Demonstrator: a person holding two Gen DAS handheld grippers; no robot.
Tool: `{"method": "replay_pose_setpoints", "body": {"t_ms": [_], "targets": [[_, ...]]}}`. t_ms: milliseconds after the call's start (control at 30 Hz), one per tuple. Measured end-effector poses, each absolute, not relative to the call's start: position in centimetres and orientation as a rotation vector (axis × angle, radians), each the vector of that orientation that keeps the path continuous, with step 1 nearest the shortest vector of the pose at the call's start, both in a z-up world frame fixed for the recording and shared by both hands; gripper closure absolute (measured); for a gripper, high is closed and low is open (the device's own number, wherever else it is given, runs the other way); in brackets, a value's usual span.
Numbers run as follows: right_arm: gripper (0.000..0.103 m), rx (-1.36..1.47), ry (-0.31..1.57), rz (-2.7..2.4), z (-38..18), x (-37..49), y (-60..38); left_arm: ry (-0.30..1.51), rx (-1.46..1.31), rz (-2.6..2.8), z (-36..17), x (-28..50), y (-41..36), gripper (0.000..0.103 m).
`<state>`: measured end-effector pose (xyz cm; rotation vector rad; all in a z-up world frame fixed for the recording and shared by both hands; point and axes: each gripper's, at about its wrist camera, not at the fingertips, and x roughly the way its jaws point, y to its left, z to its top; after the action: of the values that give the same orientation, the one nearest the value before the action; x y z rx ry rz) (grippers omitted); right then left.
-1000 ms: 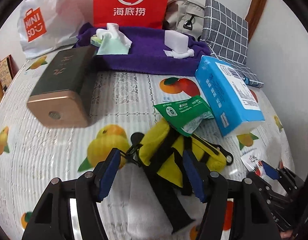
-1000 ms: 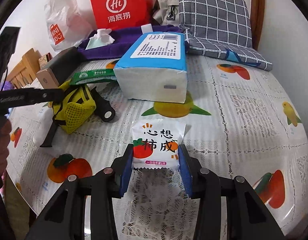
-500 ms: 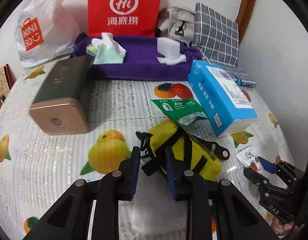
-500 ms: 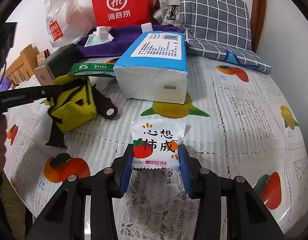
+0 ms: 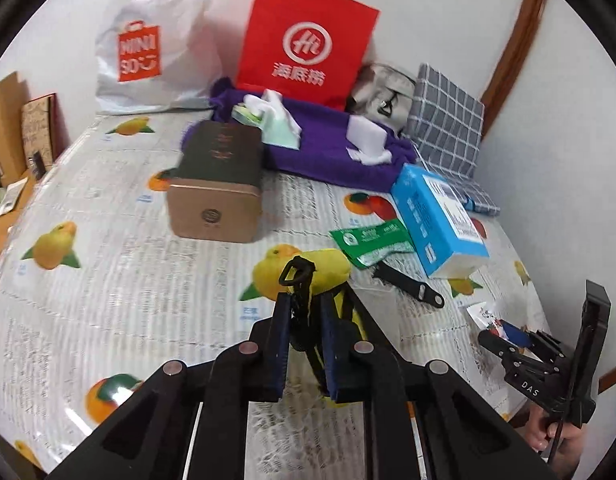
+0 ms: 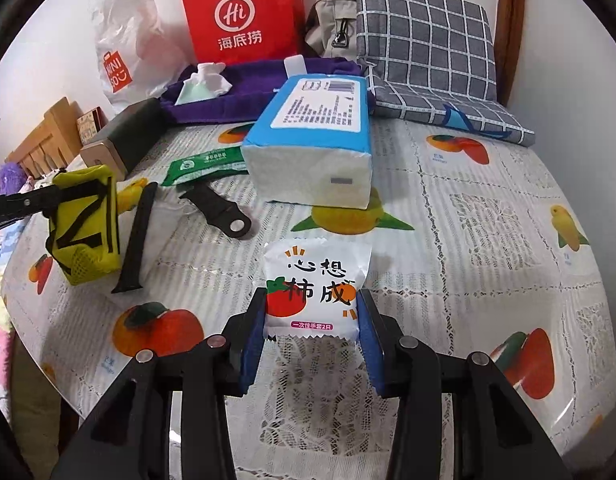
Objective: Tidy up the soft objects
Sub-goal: 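Carry the yellow pouch with the left tool while the right carries the snack packet to the towel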
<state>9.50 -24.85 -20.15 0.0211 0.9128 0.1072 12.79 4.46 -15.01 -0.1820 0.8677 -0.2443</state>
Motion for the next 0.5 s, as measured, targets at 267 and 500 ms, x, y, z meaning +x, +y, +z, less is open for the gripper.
{"method": "replay_pose_setpoints", "body": {"t_ms": [267, 500], "targets": [[0.060, 0.048, 0.878, 0.132, -17.4, 9.1, -24.6, 0.831, -0.203, -0.228, -13.0, 11.8, 5.6, 0.089], [0.060, 0.035, 0.832, 0.148, -14.2, 9.7, -24.4, 0.801, -0.193, -0.232, -10.8, 12.1, 5.3, 0.089]]}}
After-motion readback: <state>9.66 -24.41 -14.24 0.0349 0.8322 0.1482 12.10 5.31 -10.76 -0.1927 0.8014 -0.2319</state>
